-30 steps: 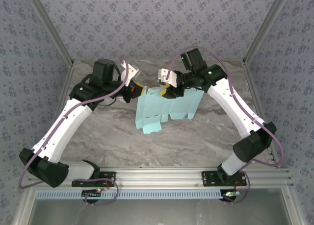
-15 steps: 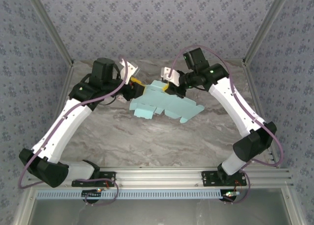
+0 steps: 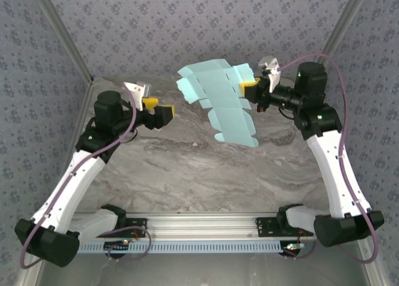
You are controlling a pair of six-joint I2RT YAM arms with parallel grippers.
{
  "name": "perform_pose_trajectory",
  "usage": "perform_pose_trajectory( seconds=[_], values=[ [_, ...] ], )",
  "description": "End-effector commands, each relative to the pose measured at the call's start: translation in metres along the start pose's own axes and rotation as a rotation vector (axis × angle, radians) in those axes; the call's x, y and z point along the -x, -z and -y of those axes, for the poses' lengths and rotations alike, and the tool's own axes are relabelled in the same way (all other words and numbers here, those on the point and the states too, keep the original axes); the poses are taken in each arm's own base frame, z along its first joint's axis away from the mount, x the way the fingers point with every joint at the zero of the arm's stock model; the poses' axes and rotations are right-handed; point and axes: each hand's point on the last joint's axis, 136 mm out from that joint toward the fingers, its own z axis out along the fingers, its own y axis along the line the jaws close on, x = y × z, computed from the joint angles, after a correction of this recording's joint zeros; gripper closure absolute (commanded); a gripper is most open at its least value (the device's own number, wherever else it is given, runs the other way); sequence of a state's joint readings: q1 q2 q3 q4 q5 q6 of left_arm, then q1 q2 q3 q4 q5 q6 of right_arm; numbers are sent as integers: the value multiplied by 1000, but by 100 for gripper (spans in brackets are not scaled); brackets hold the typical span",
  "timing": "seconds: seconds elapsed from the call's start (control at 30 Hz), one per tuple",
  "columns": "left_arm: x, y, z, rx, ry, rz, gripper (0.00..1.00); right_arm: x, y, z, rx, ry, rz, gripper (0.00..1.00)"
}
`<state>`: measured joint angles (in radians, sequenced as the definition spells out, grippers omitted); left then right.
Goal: Fold the paper box
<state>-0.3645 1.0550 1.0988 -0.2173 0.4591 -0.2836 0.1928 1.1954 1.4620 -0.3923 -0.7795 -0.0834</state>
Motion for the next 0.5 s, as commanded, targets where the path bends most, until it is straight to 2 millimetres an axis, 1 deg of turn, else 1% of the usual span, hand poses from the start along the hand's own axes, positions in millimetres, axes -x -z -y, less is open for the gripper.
perform_pose_trajectory(
  seconds=[0.0, 0.1, 0.2, 0.23, 0.27, 0.37, 0.47],
  values=[
    [32, -2, 14, -114, 50, 107, 12, 31, 9, -9, 34, -96, 121, 98],
    [42, -7, 6, -127, 92, 127, 12, 46, 17, -20, 64, -102, 180, 98],
    [52, -10, 2, -147, 112, 145, 11, 56, 21, -26, 86, -117, 215, 98],
    [54, -11, 4, -169, 115, 150, 10, 59, 23, -27, 89, -121, 225, 98],
    [57, -13, 7, -192, 111, 154, 8, 61, 23, -28, 95, -123, 235, 98],
    [64, -17, 17, -270, 106, 157, 8, 66, 25, -32, 120, -137, 260, 98],
    [75, -20, 24, -330, 99, 177, 8, 69, 26, -34, 130, -147, 284, 98]
  ],
)
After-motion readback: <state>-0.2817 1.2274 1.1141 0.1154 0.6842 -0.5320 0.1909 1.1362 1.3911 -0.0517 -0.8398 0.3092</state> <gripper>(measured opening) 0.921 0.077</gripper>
